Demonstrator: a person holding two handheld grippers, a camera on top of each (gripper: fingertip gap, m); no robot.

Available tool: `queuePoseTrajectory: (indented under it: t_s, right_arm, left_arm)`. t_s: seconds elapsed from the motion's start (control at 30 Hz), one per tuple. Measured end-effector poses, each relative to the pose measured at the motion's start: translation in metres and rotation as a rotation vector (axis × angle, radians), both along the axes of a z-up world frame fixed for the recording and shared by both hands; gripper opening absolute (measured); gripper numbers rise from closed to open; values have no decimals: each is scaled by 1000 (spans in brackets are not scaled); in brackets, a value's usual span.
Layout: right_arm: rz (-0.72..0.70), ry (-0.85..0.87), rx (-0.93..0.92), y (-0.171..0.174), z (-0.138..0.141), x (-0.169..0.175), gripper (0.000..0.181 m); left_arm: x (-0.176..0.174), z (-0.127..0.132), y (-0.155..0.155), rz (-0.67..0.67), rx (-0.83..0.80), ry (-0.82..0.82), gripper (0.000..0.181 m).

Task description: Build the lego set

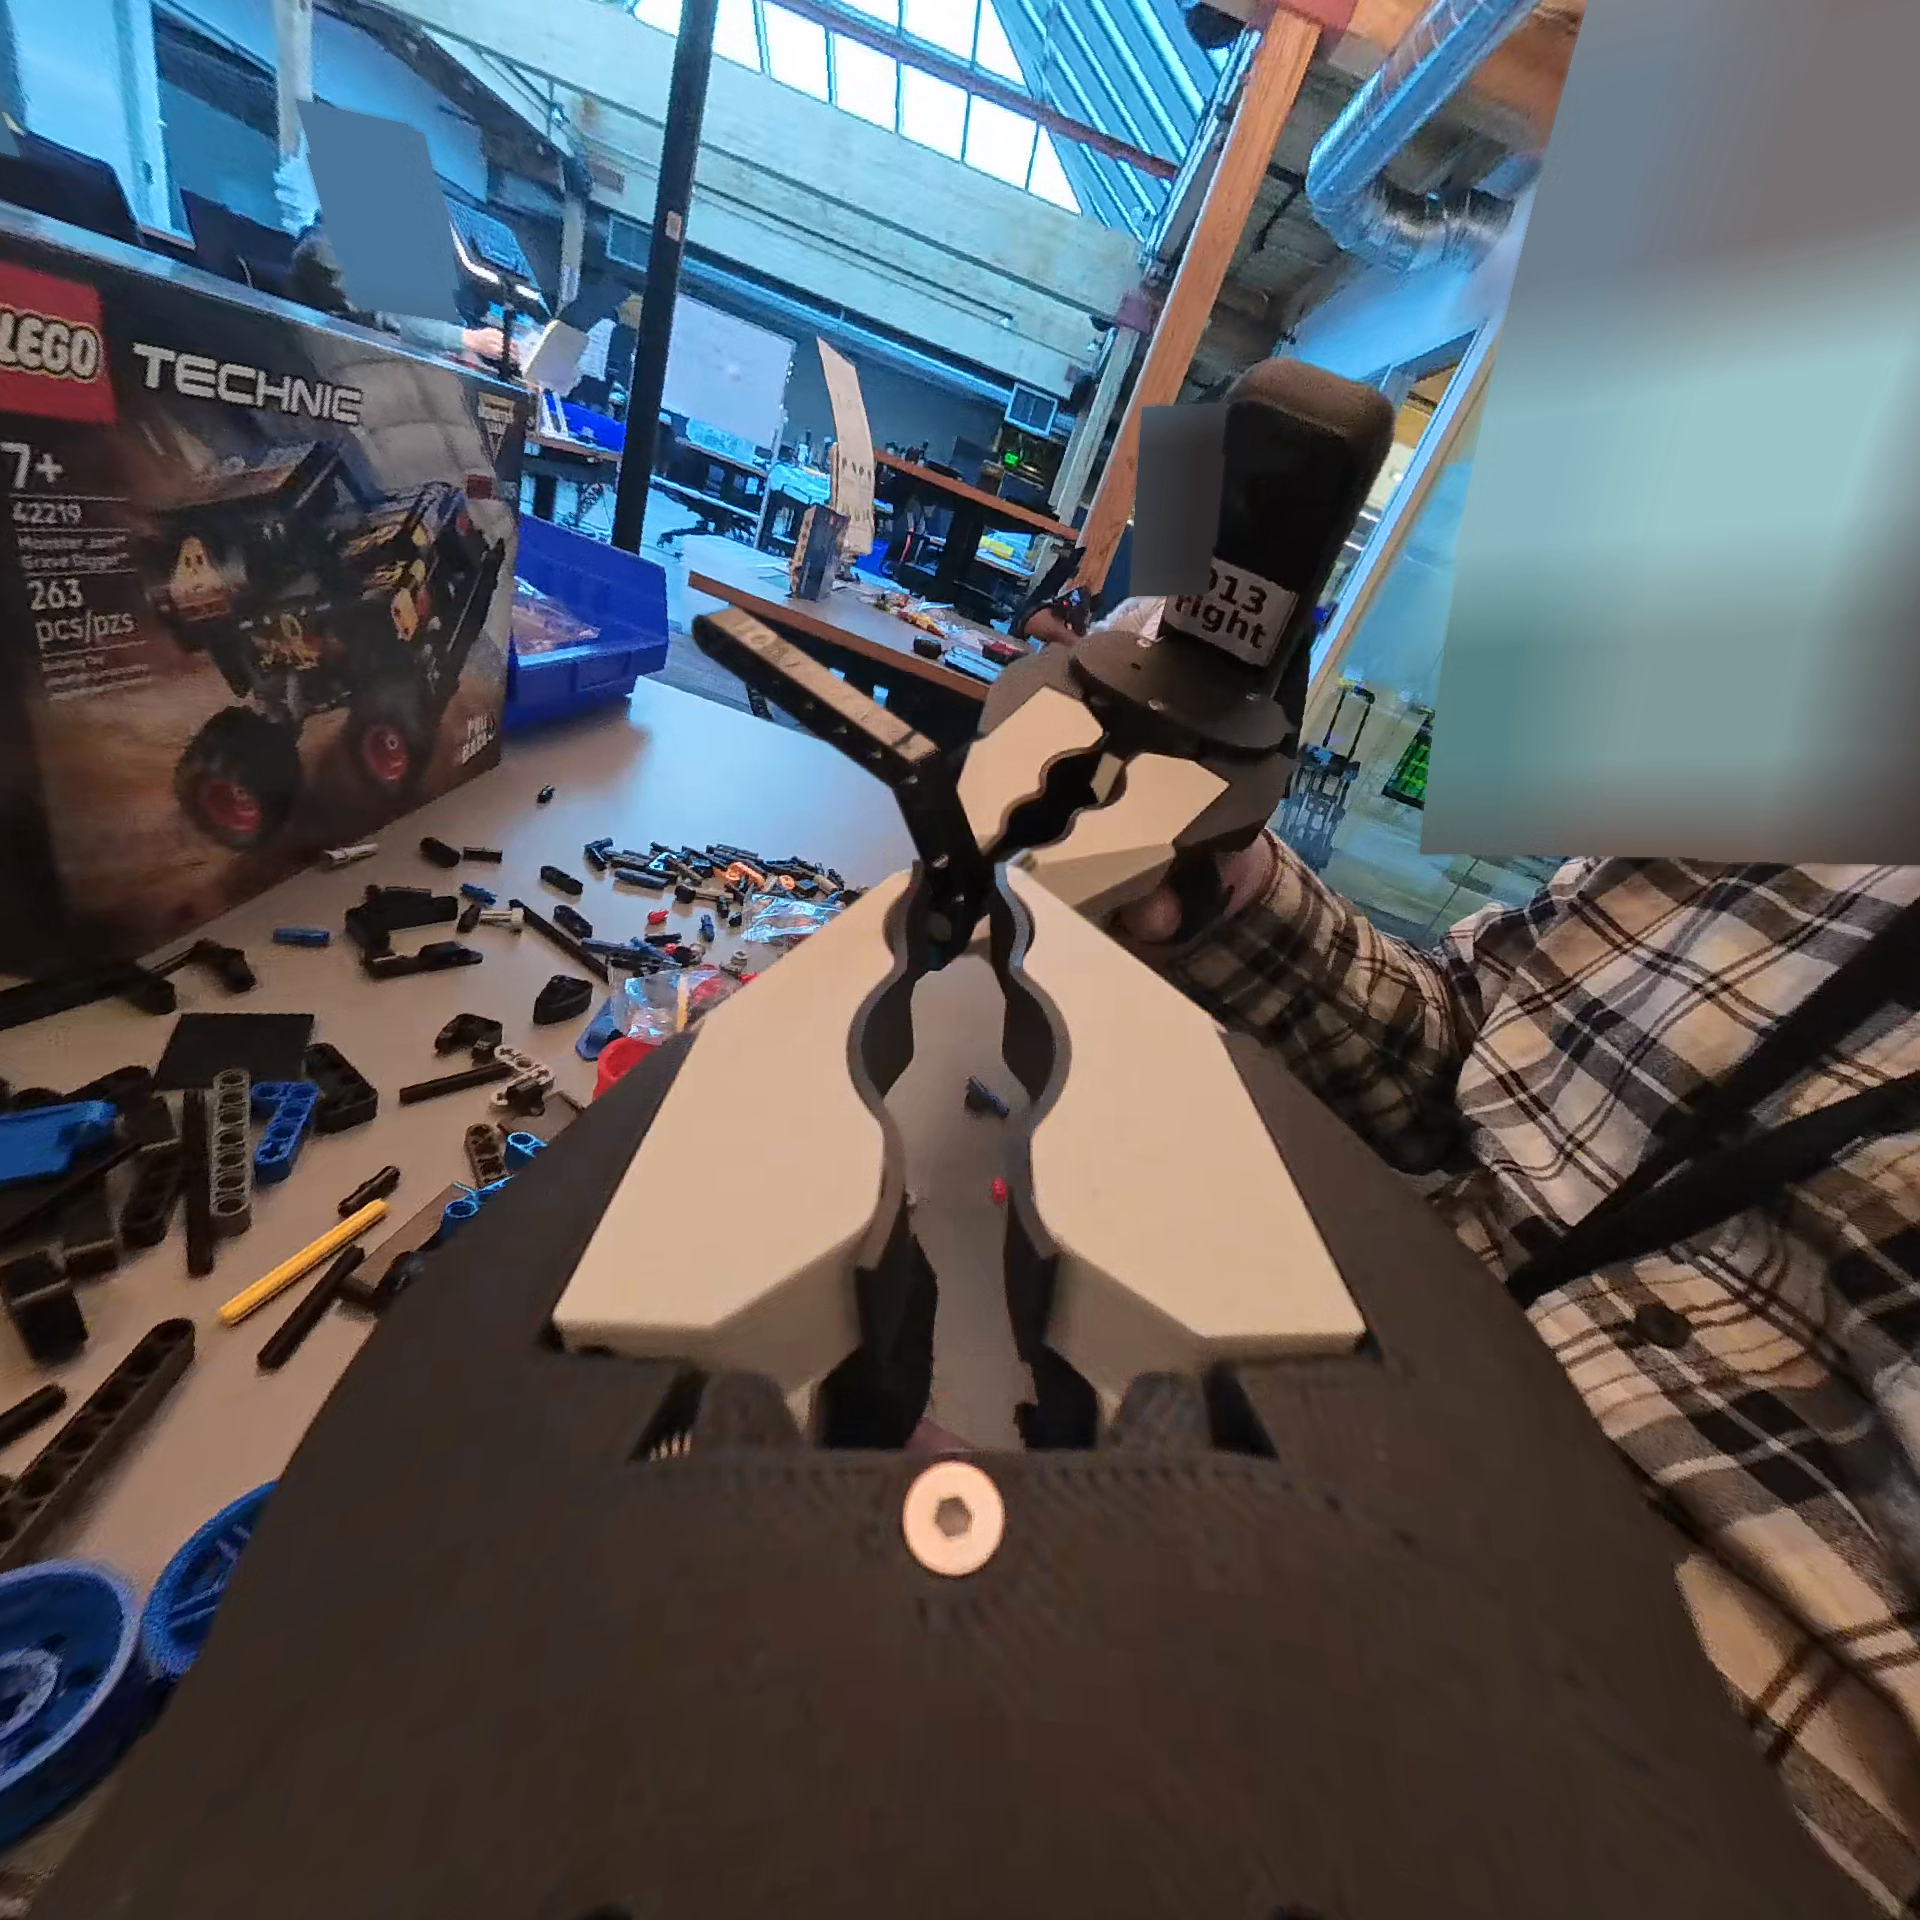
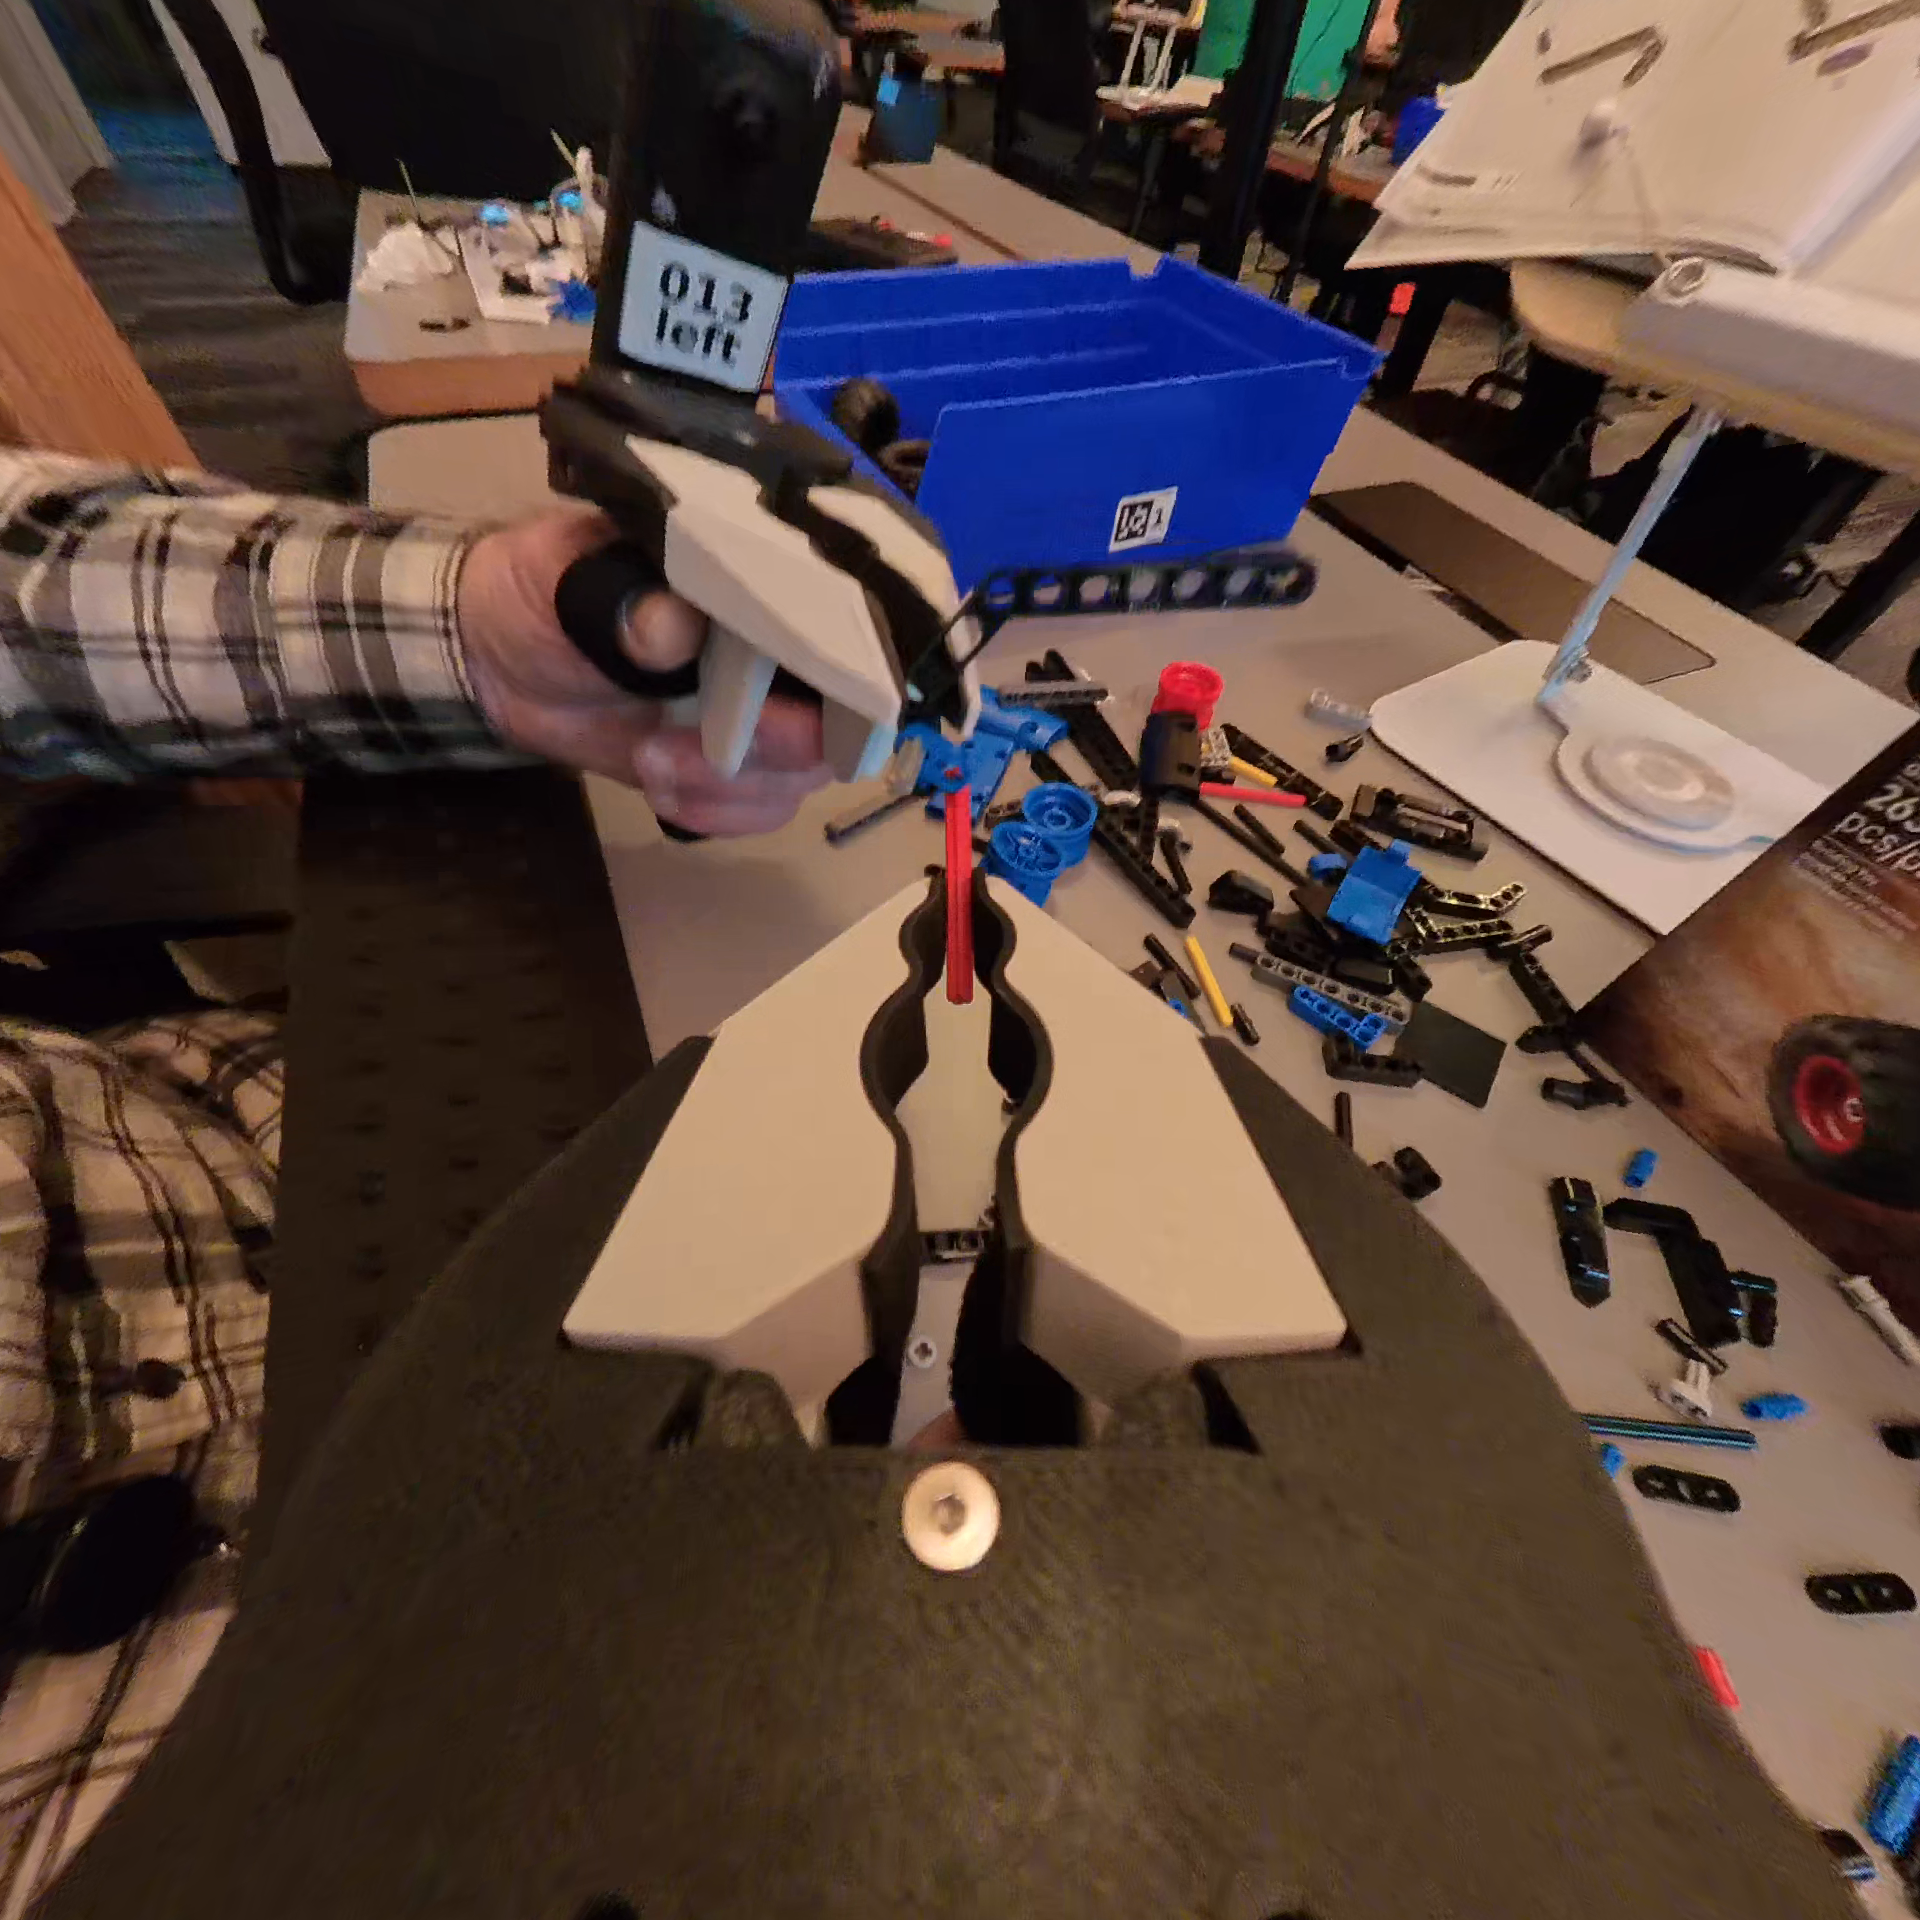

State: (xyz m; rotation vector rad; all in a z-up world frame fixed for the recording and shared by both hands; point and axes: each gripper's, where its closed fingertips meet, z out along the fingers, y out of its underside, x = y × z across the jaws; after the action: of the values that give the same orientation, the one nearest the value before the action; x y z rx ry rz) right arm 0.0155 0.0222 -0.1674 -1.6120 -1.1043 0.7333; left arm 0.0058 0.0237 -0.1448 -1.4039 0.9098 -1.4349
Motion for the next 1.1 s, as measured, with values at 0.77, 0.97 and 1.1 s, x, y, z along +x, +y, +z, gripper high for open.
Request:
queuePoseTrajectory:
  t_s: [0.77,0.97,1.1]
  right_arm:
    - [-91,-43,72,0,29,-10,2]
    - [-102,-32,122,0,43,-11,2]
    - [-89,-36,146,-2,48,-11,2]
  left_arm:
    - [-9,27,1,28,-2,-188,8]
    - [-14,39,1,-17,-70,-293,8]
    - [-14,39,1,-16,-68,-297,9]
